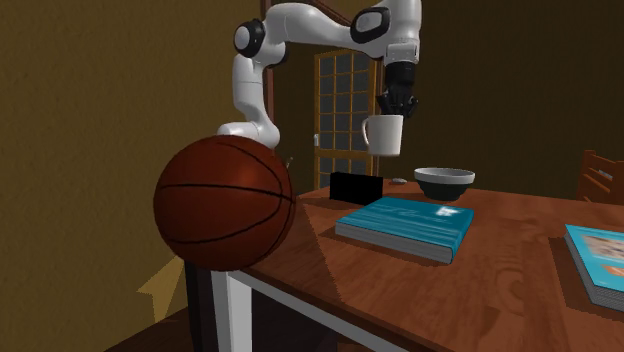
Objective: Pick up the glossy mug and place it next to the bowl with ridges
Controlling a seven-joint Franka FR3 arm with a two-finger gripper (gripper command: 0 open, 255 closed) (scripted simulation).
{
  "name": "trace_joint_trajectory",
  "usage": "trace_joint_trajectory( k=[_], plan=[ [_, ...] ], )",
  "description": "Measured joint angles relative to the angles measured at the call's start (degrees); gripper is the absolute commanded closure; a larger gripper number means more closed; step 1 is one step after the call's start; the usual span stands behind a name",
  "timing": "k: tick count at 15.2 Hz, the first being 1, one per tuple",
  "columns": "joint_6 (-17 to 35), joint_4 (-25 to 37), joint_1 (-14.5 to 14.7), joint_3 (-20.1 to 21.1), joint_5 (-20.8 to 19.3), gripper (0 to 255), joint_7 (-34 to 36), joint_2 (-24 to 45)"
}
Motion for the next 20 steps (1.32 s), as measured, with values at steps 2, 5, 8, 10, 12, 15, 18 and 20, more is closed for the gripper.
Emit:
trace_joint_trajectory(
  k=[2,5,8,10,12,15,18,20],
  plan=[
    [0.05,-0.65,1.21,1.25,0.1,255,2.47,-0.4],
    [-0.73,-0.24,3.28,3.41,0.15,255,6.62,-0.43],
    [-1.07,-0.15,5.24,5.46,0.16,255,10.62,-0.35],
    [-1.08,-0.01,6.72,7.0,0.07,255,13.66,0.05],
    [-1.53,1.21,8.04,8.34,-0.27,255,16.38,1.13],
    [-2.22,2.53,10.09,10.32,-0.61,255,20.48,2.2],
    [-3.76,5.5,12.52,12.46,-1.41,255,25.04,4.22],
    [-4.28,7.67,14.29,13.82,-2.37,255,28.26,6.4]
  ],
)
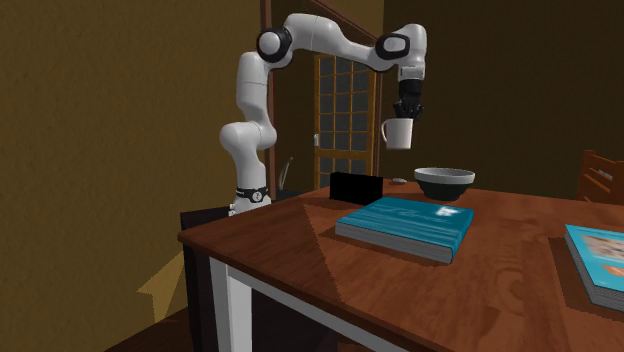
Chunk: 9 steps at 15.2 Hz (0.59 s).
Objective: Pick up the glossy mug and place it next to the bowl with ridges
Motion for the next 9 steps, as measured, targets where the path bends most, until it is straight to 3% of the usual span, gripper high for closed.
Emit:
trace_joint_trajectory(
  k=[7,9],
  plan=[
    [-3.57,9.57,6.78,3.52,-3.84,255,10.04,8.01],
    [-3.11,9.81,7.54,3.75,-4.33,255,11.15,8.96]
  ],
)
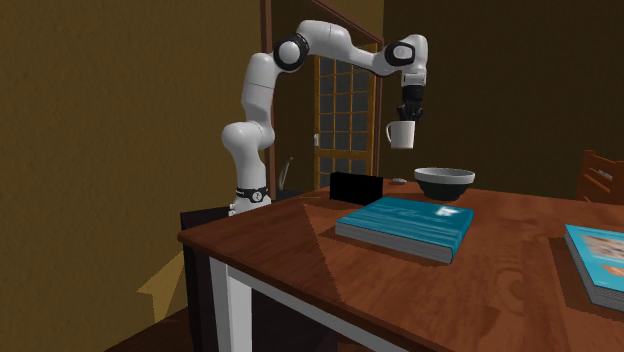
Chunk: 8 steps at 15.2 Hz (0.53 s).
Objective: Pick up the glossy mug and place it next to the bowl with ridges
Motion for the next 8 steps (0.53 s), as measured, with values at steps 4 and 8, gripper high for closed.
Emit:
trace_joint_trajectory(
  k=[4,8],
  plan=[
    [2.82,-2.5,0.12,-0.03,-0.33,255,0.74,0.48],
    [5.74,-5.39,-0.04,-0.11,-0.49,255,1.13,0.54]
  ],
)
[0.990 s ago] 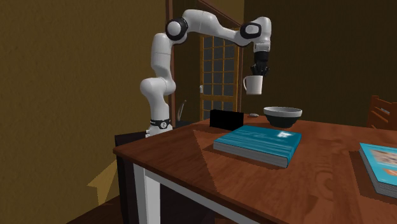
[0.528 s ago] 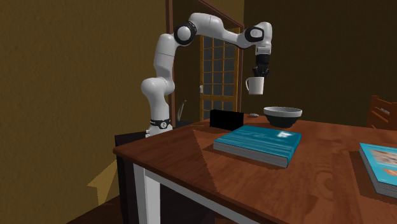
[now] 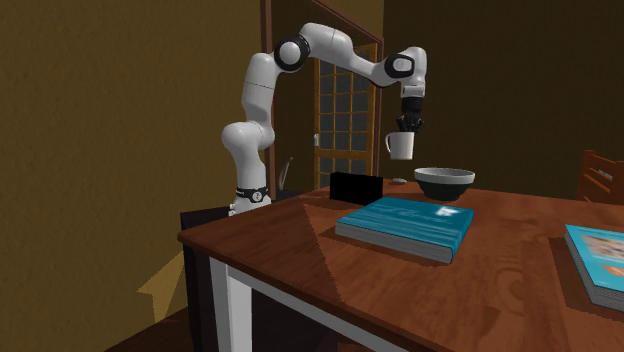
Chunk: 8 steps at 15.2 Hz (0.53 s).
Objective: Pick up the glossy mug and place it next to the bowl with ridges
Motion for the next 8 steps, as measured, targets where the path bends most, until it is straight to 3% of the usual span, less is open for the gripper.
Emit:
trace_joint_trajectory(
  k=[8],
  plan=[
    [5.65,-4.6,-0.02,-0.34,-0.97,255,1.0,1.31]
  ],
)
